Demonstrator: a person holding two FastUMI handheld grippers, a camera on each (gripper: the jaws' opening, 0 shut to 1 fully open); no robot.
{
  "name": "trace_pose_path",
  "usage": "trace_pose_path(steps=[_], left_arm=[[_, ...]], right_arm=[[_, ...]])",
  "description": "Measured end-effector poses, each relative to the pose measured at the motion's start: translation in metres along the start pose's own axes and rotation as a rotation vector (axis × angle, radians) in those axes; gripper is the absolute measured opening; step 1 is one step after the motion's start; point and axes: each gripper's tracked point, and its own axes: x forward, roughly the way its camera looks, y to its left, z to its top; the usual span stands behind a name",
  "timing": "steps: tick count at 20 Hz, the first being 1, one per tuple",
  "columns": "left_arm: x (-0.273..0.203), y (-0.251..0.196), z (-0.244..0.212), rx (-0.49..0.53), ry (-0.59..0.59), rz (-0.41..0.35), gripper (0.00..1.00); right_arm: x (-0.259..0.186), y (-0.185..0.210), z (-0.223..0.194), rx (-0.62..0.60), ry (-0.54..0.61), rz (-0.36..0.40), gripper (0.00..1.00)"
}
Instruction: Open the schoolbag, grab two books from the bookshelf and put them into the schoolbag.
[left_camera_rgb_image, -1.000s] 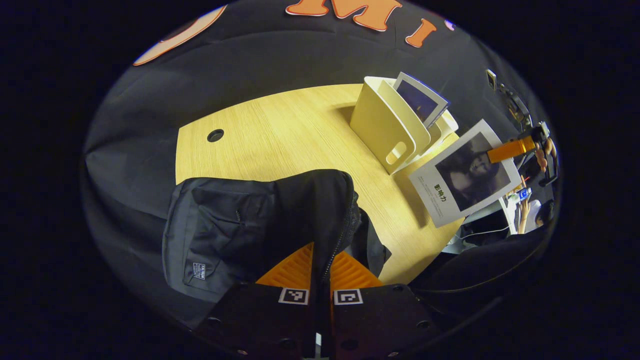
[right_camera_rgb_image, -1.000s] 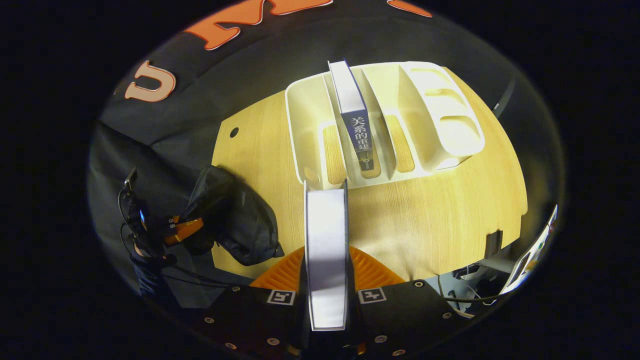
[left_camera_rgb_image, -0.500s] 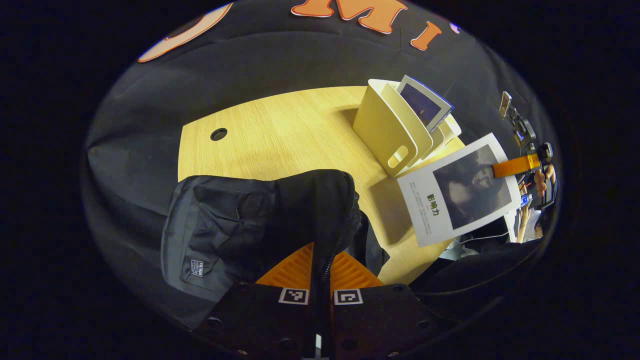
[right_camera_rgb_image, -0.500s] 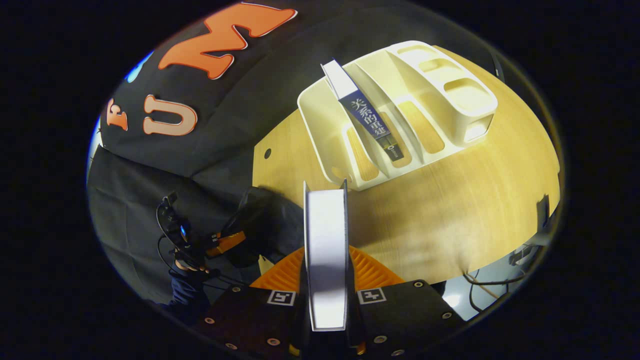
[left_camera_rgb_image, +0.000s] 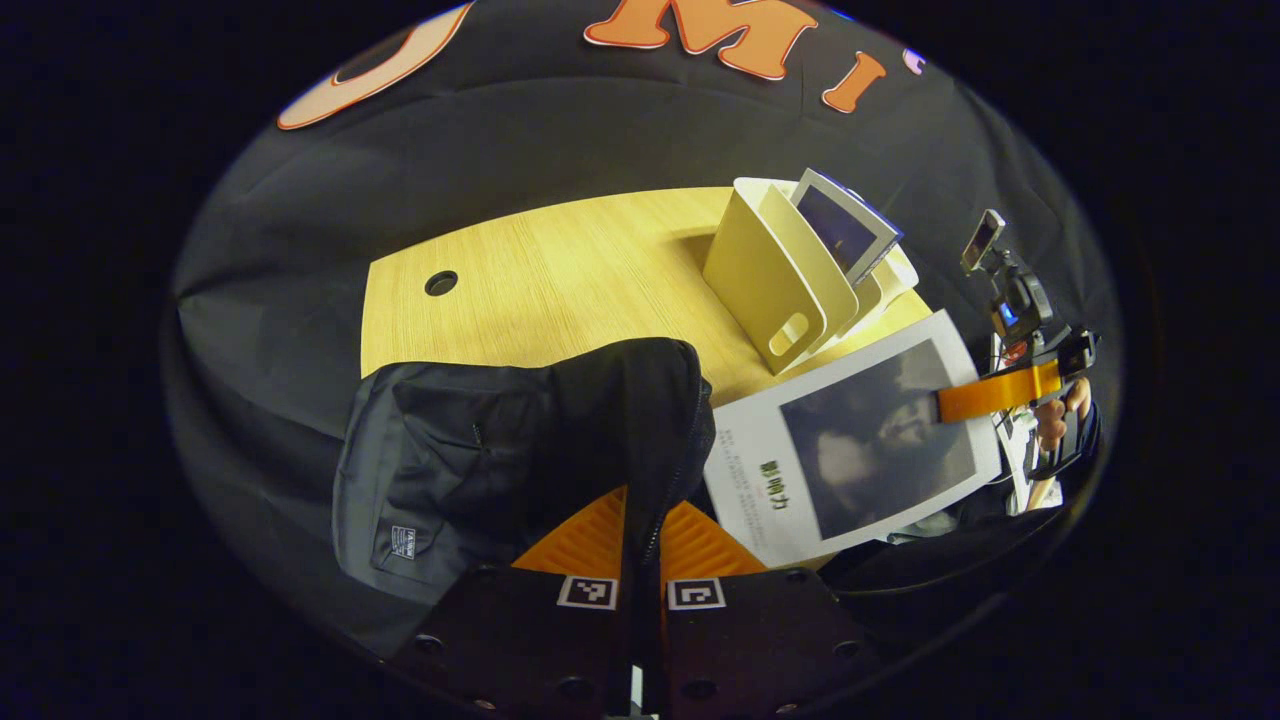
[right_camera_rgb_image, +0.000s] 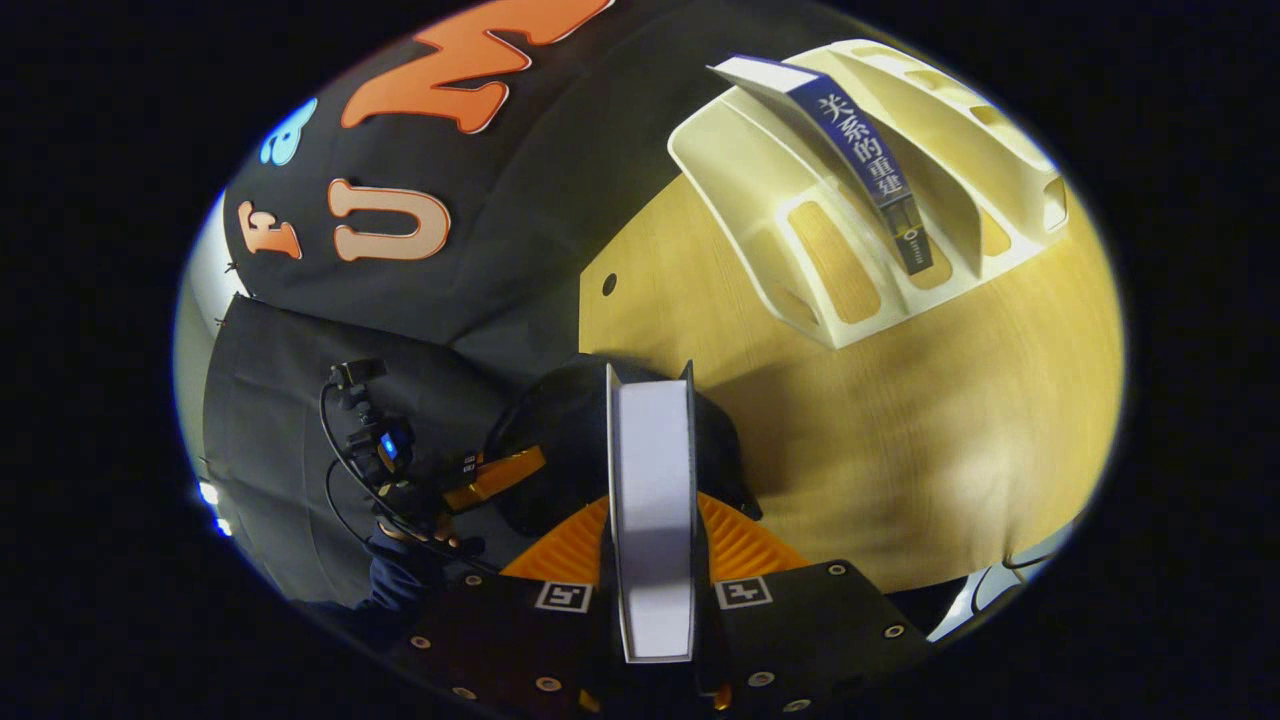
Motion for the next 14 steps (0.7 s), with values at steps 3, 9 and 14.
trace_pose_path(steps=[3, 9, 14], left_arm=[[0.002, -0.002, 0.002, -0.002, -0.004, -0.005, 0.05], [0.003, -0.006, 0.005, -0.026, -0.015, -0.017, 0.05], [0.006, -0.008, 0.006, -0.035, -0.022, -0.027, 0.04]], right_arm=[[0.029, 0.006, -0.008, 0.004, 0.011, 0.042, 0.30], [0.085, 0.018, -0.009, 0.017, 0.025, 0.073, 0.30], [0.126, 0.022, -0.011, 0.032, 0.008, 0.094, 0.30]])
